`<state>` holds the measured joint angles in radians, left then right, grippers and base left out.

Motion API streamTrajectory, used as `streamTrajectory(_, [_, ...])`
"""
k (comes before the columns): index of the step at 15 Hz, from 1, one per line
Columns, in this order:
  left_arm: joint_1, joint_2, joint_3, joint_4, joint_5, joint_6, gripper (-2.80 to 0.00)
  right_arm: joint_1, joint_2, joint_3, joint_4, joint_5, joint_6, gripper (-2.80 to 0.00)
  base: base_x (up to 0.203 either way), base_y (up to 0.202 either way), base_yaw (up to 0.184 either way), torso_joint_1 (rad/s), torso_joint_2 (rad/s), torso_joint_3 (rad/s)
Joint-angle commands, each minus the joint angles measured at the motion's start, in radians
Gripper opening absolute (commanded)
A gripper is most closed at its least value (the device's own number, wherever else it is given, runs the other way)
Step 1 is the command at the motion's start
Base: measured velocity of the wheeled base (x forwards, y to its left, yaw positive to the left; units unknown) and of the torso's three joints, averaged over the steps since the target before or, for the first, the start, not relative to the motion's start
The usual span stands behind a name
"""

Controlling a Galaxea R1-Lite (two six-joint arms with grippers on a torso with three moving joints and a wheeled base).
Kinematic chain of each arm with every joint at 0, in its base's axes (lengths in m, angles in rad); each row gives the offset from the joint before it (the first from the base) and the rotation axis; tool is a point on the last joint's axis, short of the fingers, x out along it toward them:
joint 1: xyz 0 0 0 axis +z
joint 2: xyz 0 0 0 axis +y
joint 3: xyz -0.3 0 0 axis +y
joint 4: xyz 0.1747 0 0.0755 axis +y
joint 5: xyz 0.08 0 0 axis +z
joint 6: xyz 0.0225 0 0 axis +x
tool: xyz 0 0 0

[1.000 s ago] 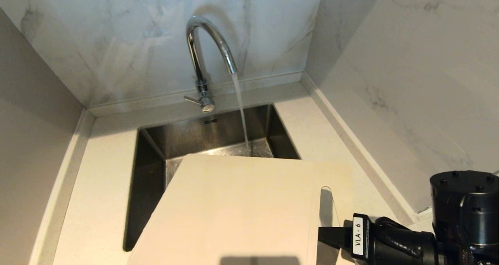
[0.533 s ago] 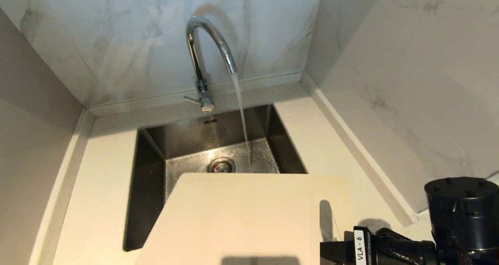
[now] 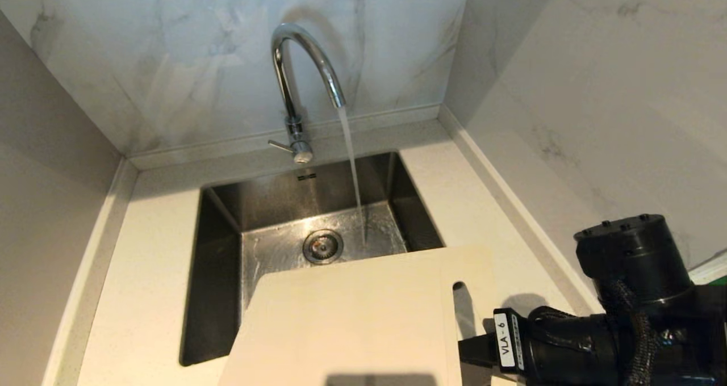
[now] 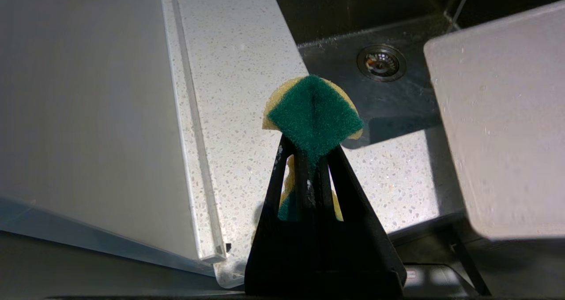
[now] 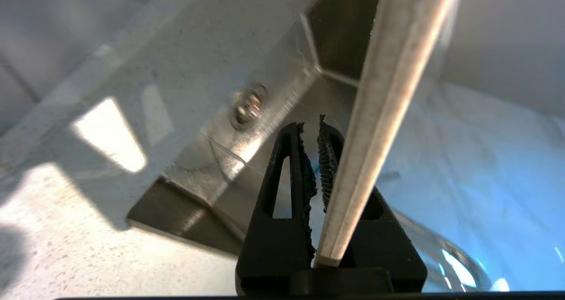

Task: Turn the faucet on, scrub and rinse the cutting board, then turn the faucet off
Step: Pick up the cutting board, then scrub the cutting board underwater

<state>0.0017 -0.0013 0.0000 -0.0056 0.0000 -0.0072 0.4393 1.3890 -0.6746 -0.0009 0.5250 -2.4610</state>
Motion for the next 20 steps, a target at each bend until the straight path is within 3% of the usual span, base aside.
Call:
streamTrajectory(1, [0.001, 0.001, 0.0, -0.001, 0.0, 0.0, -2.8, -0.008, 0.074, -0.103, 0.129, -0.011, -0.085, -2.8, 0.0, 0.0, 0.0, 0.0, 0.0, 0.0])
streamTrajectory(8, [0.001, 0.001, 0.0, -0.001, 0.0, 0.001, -2.8, -0.18, 0.196, -0.431, 0.371, -0.042, -0.291, -2.8, 0.0, 0.0, 0.0, 0.0, 0.0, 0.0])
streamTrajectory(12, [0.0, 0.001, 0.0, -0.001, 0.0, 0.0, -2.8, -0.216, 0.261, -0.608, 0.398, -0.042, -0.299, -2.8, 0.0, 0.0, 0.0, 0.0, 0.0, 0.0])
streamTrajectory(20, [0.0, 0.001, 0.0, -0.001, 0.0, 0.0, -2.8, -0.189, 0.455, -0.928, 0.474, -0.004, -0.299, -2.8, 0.0, 0.0, 0.0, 0.0, 0.0, 0.0])
